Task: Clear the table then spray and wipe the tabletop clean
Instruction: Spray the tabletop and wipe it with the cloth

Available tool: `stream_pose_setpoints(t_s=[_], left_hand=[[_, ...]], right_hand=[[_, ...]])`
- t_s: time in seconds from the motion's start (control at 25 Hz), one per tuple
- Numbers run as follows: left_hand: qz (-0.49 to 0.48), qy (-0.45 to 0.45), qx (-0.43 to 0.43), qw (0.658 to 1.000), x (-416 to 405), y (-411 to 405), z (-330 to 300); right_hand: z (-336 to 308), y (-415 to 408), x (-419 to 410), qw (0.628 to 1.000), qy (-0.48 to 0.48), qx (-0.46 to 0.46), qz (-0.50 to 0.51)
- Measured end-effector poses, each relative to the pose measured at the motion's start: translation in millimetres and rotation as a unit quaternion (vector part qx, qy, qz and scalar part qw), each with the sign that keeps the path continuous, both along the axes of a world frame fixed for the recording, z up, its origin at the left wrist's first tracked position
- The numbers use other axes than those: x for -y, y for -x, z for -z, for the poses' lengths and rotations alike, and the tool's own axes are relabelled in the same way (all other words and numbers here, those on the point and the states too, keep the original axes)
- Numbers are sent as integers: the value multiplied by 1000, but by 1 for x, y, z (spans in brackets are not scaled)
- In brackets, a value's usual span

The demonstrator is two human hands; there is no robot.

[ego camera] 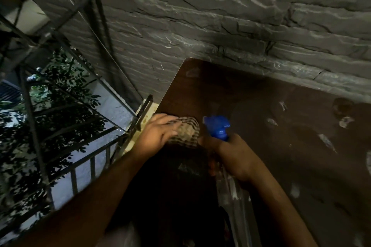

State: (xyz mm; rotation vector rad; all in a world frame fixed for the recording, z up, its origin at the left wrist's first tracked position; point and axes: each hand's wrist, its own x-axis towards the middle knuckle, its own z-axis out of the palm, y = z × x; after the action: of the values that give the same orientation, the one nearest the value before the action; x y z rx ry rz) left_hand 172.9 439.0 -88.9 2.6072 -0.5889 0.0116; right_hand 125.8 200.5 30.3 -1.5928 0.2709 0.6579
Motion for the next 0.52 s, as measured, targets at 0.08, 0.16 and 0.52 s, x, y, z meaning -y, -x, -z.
stream_pose_setpoints(t_s=[0.08,0.16,0.52], left_hand=[[-111,11,-2,994,-4,-38,0],[-182,11,-5,983,17,-79,1],[-72,24,-27,997,-3,-47,-1]], right_hand=[[1,0,-4,1000,1,-3,1],[4,-1,-9,1000,2,-7,3],[2,-9,-6,1000,22,-2,4]])
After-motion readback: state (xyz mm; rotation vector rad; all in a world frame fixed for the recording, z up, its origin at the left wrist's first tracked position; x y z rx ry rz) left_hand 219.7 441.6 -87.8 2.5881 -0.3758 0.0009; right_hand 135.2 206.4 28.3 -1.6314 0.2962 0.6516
